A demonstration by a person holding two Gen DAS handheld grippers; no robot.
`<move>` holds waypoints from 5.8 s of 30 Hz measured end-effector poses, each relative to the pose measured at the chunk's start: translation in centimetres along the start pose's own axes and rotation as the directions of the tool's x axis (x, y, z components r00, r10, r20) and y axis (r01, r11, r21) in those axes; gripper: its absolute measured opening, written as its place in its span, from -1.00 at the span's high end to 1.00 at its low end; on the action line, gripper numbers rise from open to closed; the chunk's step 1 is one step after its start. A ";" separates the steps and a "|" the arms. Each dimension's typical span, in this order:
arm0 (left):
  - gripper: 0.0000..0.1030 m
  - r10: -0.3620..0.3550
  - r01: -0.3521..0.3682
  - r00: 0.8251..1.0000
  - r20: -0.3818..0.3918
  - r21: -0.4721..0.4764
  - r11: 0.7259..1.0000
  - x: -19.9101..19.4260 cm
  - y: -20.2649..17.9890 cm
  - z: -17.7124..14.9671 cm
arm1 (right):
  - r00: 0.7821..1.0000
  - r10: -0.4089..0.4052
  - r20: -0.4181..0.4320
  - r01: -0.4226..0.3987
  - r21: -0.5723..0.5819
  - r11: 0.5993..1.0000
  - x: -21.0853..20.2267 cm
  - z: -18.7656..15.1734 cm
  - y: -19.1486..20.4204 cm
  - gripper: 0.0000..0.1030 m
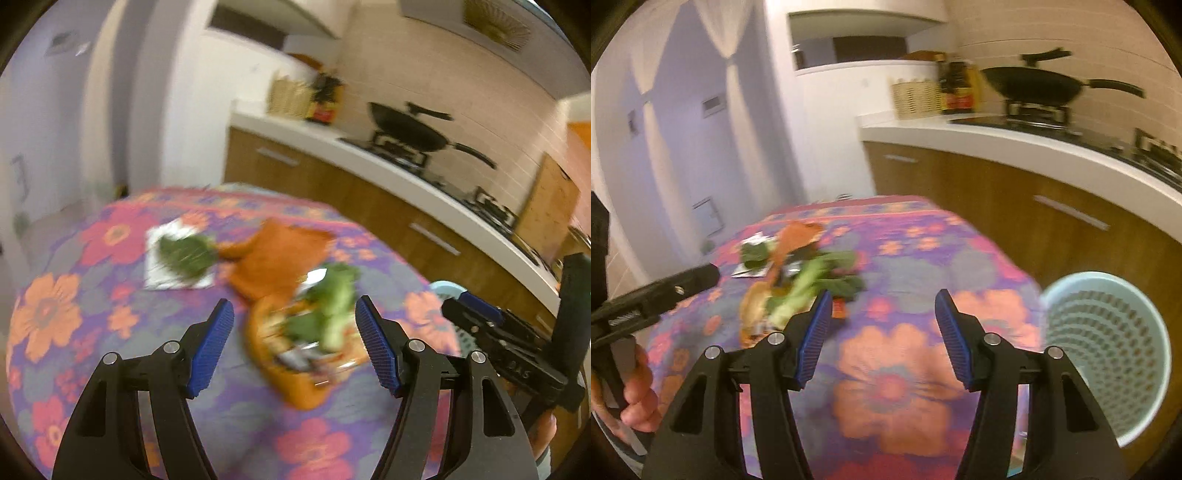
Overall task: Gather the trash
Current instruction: 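Grasp the green vegetable leaf with the right tool while the left tool grasps the orange peel, then carry leaf and peel over the wastebasket and lower them toward its opening, then open the right tool to drop the leaf while the left tool releases the peel, then grasp the panda-printed snack bag with the right tool while the left tool grasps the orange wrapper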
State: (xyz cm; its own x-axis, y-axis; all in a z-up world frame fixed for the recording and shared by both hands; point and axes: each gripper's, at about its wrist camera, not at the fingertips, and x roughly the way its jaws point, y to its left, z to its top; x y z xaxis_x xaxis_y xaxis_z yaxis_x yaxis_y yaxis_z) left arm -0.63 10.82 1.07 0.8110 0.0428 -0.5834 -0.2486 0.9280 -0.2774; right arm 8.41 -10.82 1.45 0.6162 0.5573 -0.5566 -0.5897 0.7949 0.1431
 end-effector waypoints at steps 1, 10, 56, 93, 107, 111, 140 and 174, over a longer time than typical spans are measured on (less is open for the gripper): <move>-0.26 -0.007 0.007 1.000 -0.015 -0.017 1.000 0.2 0.9 -0.2 | 1.000 0.021 -0.004 -0.021 -0.003 1.000 0.6 0.1 0.8 -0.01; -0.12 -0.133 0.107 0.978 -0.163 -0.161 0.981 4.6 4.4 -1.3 | 0.998 0.063 -0.010 -0.063 -0.009 0.998 4.3 0.8 4.4 -0.01; 0.90 -0.171 0.166 0.985 -0.022 -0.159 0.973 1.7 6.3 -1.7 | 0.995 0.091 0.040 -0.094 0.070 0.993 2.4 1.6 2.5 0.70; 0.90 -0.385 0.421 0.898 -0.215 0.163 0.892 11.6 -24.4 0.2 | 0.959 -0.268 0.095 0.215 0.375 0.902 -8.9 -5.5 -20.8 0.70; 0.88 -0.298 0.385 0.885 -0.359 0.203 0.900 19.1 -30.4 -3.3 | 0.951 -0.295 -0.088 0.304 0.437 0.847 -5.6 -8.8 -25.5 0.70; 0.72 -0.263 0.353 0.896 -0.357 0.214 0.911 19.9 -30.6 -3.6 | 0.943 -0.316 -0.105 0.329 0.438 0.836 -5.6 -8.9 -26.2 0.69; -0.08 -0.305 0.345 0.929 -0.209 0.192 0.919 12.5 -26.3 -0.7 | 0.946 -0.323 -0.005 0.300 0.388 0.872 -8.6 -5.6 -21.6 0.51; -0.60 -0.039 0.038 0.999 -0.014 -0.053 0.998 4.7 1.4 4.3 | 0.999 0.000 -0.054 -0.004 -0.089 0.996 2.9 0.0 2.3 -0.23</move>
State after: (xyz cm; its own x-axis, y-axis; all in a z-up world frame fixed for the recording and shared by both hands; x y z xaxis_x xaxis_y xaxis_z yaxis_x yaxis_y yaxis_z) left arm 5.07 13.90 1.22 0.8126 0.0017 -0.5828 -0.2454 0.9080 -0.3395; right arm 8.84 -7.35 0.17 0.5875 0.5432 -0.5998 -0.6364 0.7680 0.0722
